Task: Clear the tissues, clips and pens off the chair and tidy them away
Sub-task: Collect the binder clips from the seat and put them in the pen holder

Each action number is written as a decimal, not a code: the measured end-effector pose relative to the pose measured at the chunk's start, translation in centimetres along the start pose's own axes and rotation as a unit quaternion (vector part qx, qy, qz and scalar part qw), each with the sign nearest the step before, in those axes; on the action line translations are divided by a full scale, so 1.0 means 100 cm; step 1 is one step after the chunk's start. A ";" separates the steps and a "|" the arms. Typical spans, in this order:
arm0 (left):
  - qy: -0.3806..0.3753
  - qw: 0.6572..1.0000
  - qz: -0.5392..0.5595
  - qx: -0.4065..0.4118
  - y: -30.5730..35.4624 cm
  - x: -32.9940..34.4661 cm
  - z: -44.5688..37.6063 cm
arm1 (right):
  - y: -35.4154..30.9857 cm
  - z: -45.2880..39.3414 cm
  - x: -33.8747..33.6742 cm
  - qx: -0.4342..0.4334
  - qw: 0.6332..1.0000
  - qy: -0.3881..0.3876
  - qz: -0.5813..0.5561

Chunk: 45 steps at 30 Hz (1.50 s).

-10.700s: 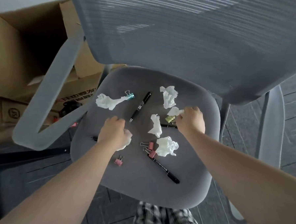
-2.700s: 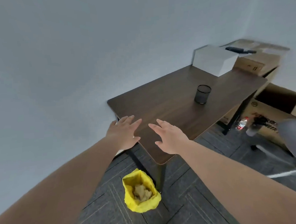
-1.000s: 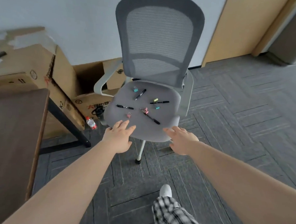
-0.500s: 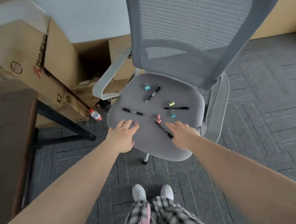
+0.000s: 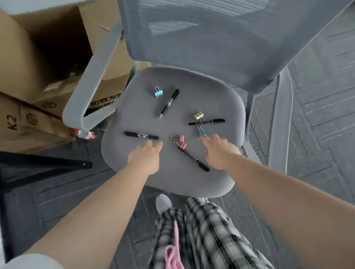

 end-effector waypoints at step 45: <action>0.073 0.993 0.092 0.004 0.075 0.013 -0.103 | 0.028 -0.138 -0.034 -0.007 0.984 0.096 -0.147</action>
Point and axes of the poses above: each hand's wrist, its own z-axis away from the middle knuckle, its own x-axis out of the palm, y = z × x, the point moved 10 cm from there along -z, towards the middle knuckle, and after that the axes turned 2 degrees about y, right-handed, at the moved point
